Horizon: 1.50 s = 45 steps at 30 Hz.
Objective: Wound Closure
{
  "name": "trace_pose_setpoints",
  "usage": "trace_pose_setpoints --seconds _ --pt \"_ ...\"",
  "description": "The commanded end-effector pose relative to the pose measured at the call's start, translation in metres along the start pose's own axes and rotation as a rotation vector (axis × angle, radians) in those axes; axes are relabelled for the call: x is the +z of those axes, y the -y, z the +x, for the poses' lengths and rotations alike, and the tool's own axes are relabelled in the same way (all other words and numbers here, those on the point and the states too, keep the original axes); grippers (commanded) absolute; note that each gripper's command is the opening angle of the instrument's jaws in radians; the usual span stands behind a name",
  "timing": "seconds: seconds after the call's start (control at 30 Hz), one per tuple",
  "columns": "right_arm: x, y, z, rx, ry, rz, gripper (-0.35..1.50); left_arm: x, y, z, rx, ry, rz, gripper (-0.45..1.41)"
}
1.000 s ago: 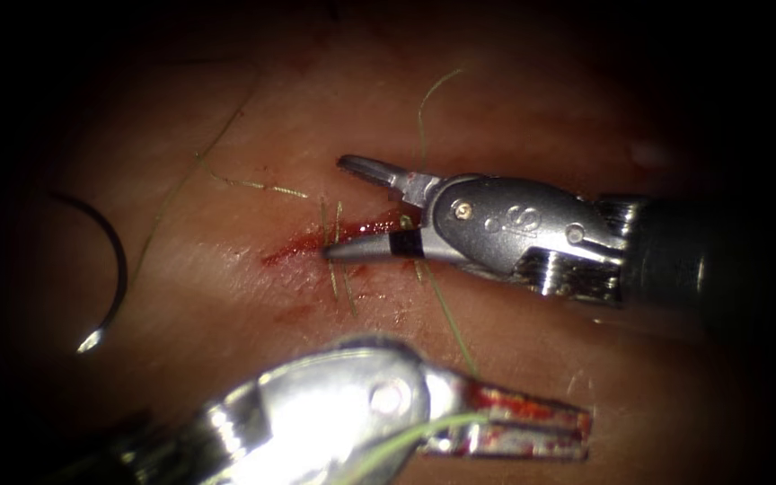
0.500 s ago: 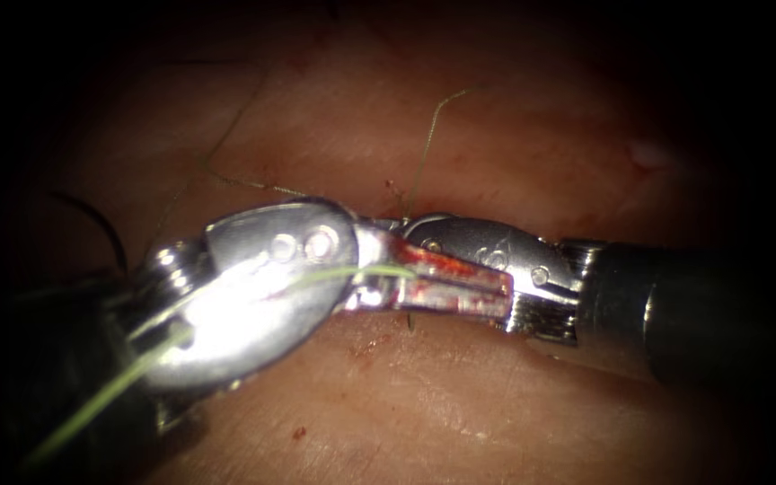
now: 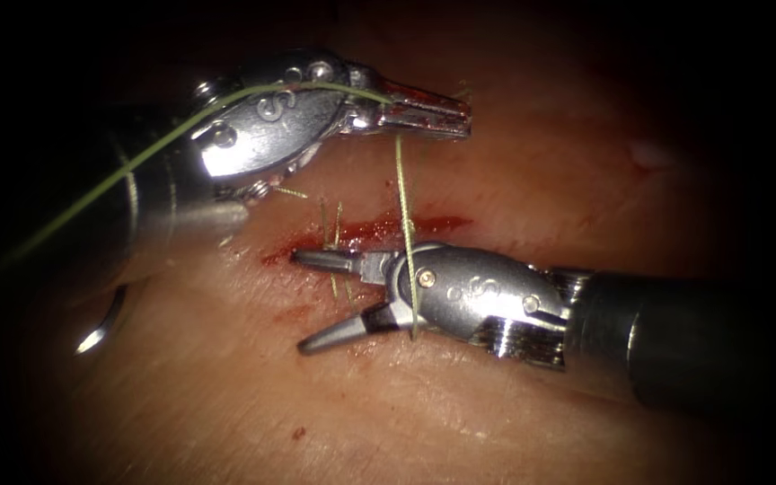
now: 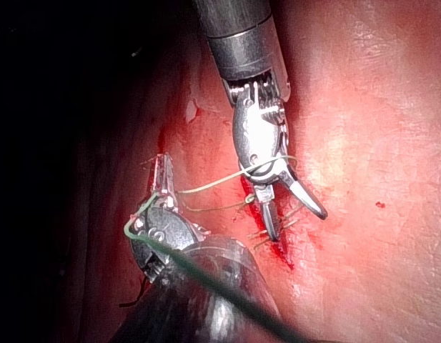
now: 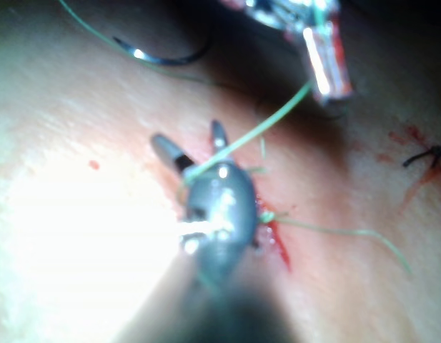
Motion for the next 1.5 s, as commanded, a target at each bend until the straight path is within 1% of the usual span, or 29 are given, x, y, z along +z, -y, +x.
trace_pose_setpoints --seconds 0.03,0.17,0.4,0.43,0.5,0.57,0.67,0.73,0.8,0.97,1.13,1.33,1.4,1.5 --pt "0.0004 -0.0002 -0.0001 0.005 -0.014 -0.003 0.96 0.0005 0.0007 -0.001 -0.003 0.001 0.003 -0.45" --pt "-0.0001 -0.0002 -0.0001 0.021 -0.063 -0.017 0.93 0.0011 0.0009 -0.0041 -0.012 0.005 -0.001 -0.45" --pt "-0.0008 -0.0002 0.0006 0.097 -0.222 -0.062 0.89 0.0019 0.0017 -0.0074 0.005 -0.008 -0.003 -0.45" --pt "-0.0007 -0.0001 0.0006 0.119 -0.264 -0.067 0.89 0.0021 0.0019 -0.0078 0.008 -0.011 -0.002 -0.45" --pt "-0.0006 0.0002 0.0004 0.145 -0.312 -0.065 0.89 0.0022 0.0021 -0.0085 0.013 -0.016 -0.003 -0.45" --pt "-0.0005 0.0004 0.0 0.16 -0.341 -0.075 0.89 0.0023 0.0024 -0.0091 0.013 -0.018 -0.003 -0.45" --pt "-0.0004 0.0006 -0.0006 0.186 -0.375 -0.121 0.88 0.002 0.0027 -0.01 0.015 -0.017 -0.005 -0.45" --pt "-0.0005 0.0006 -0.0008 0.203 -0.414 -0.168 0.88 0.0019 0.0028 -0.0106 0.014 -0.019 -0.007 -0.45" --pt "-0.0007 0.0005 -0.0009 0.216 -0.445 -0.194 0.88 0.0017 0.0029 -0.0113 0.014 -0.019 -0.007 -0.45" --pt "-0.0016 0.0001 -0.0005 0.232 -0.518 -0.254 0.88 0.0016 0.0027 -0.0121 0.009 -0.018 -0.007 -0.45" --pt "-0.0027 -0.0006 -0.0004 0.241 -0.561 -0.304 0.88 0.0014 0.0023 -0.0122 0.01 -0.018 -0.007 -0.45" --pt "-0.0039 -0.0013 -0.0008 0.25 -0.598 -0.39 0.88 0.0012 0.0019 -0.0125 0.013 -0.02 -0.008 -0.45" --pt "-0.0044 -0.0016 -0.0011 0.273 -0.624 -0.424 0.88 0.0012 0.0017 -0.0128 0.015 -0.02 -0.007 -0.45" --pt "-0.005 -0.002 -0.0016 0.318 -0.64 -0.476 0.86 0.0013 0.0015 -0.0131 0.017 -0.02 0.002 -0.45"
